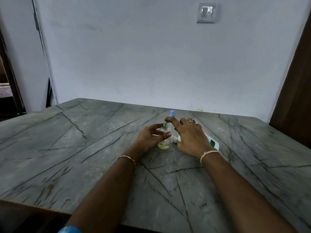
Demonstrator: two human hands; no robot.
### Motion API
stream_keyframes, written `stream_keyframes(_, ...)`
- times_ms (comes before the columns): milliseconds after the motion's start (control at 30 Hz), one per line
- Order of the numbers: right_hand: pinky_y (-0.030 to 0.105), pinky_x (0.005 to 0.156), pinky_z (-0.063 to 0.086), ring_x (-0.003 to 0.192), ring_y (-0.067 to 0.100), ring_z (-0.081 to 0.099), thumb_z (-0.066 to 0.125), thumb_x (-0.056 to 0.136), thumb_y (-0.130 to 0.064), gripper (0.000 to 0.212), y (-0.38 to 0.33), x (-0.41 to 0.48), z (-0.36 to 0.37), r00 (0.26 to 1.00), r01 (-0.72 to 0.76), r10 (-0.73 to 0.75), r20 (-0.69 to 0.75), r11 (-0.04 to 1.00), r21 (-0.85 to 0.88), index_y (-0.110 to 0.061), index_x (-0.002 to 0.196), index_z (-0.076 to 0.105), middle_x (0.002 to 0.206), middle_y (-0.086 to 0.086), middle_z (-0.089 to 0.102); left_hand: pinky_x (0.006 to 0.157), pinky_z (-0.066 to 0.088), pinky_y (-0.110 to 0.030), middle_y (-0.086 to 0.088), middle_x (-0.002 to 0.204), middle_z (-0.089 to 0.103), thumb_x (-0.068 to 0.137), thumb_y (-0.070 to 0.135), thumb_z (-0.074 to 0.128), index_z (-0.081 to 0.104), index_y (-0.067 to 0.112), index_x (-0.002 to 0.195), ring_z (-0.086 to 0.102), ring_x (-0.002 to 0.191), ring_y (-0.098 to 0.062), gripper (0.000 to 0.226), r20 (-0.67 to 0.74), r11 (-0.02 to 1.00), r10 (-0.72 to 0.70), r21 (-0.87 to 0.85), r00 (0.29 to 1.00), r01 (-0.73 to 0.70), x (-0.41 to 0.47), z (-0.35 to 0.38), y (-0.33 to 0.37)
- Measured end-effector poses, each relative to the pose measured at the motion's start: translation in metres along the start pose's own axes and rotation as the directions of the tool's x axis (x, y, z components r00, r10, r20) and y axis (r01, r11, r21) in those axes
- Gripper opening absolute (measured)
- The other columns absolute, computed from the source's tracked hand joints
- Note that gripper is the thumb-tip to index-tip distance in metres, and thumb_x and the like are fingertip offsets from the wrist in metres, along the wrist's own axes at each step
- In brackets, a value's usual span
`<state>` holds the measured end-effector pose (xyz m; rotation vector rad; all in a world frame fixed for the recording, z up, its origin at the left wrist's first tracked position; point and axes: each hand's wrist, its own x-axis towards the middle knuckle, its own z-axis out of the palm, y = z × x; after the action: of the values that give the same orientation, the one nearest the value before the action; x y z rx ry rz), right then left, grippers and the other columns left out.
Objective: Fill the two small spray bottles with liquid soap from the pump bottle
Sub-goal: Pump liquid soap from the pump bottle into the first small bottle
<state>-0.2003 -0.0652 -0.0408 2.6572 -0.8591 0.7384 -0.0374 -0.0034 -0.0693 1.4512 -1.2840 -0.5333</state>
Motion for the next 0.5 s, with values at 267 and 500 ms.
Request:
stream_keyframes(267,0.042,0.088,0.044,0.105,0.027,0.048,0.066,0.074,-0.02,0.077,-0.0019,0.0047,0.0014,1.0,-0.01,0.011,-0.016,1.0,0.022,-0.036,0.135,0.022,0.108,0.004,0.053,0.092,0.053,-0.047,-0.004,0.101,0.071,0.072,0.039,0.08,0.056,0.046,0.103,0.068,0.098,-0.018,0.04,-0.019,1.0,0.006,0.003,1.0,-0.006,0.001,0.0003,-0.0013)
stream_keyframes(500,0.041,0.089,0.044,0.105,0.026,0.049,0.064,0.078,-0.026,0.082,0.0005,-0.0002,0.0009,1.0,0.017,-0.017,-0.014,1.0,-0.014,-0.039,0.142,0.016,0.108,0.005,0.053,0.093,0.053,-0.046,0.004,0.096,0.069,0.072,0.039,0.078,0.055,0.046,0.101,0.066,0.099,-0.017,0.038,-0.008,1.0,0.009,-0.01,1.0,-0.009,-0.0006,-0.0004,0.0003)
